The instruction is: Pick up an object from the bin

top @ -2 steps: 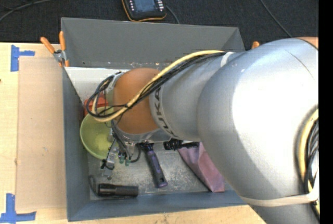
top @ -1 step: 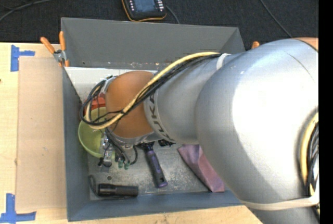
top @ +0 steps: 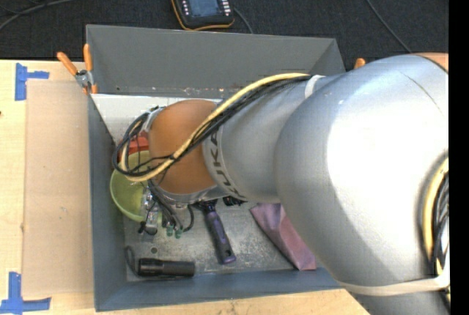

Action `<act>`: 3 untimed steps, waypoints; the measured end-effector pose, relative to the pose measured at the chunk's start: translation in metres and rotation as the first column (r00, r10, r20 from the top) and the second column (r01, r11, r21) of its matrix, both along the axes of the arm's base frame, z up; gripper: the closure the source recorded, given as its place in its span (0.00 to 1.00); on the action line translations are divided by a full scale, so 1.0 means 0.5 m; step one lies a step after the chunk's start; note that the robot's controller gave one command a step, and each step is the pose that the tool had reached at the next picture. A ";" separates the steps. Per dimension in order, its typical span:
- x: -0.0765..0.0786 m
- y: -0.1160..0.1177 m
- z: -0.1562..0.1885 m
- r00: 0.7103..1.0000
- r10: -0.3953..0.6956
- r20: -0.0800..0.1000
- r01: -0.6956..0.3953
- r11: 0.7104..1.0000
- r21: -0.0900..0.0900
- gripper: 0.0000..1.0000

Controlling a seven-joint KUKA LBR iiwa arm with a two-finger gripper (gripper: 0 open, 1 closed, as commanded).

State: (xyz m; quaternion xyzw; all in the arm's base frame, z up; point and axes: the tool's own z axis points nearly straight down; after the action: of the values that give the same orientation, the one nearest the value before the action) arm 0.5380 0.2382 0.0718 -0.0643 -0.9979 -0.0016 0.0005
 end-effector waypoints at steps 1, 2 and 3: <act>0.000 -0.001 0.003 1.000 -0.002 -0.001 0.002 1.000 0.000 1.00; -0.003 -0.003 0.037 1.000 -0.003 -0.007 0.003 1.000 -0.002 1.00; -0.005 -0.003 0.087 1.000 -0.004 -0.011 0.003 1.000 -0.004 1.00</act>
Offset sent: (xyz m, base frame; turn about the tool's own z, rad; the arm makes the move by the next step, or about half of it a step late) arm 0.0002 -0.0002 0.0415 0.0007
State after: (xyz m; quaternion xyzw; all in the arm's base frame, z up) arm 0.5355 0.2365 0.1154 -0.0660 -0.9978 0.0005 0.0057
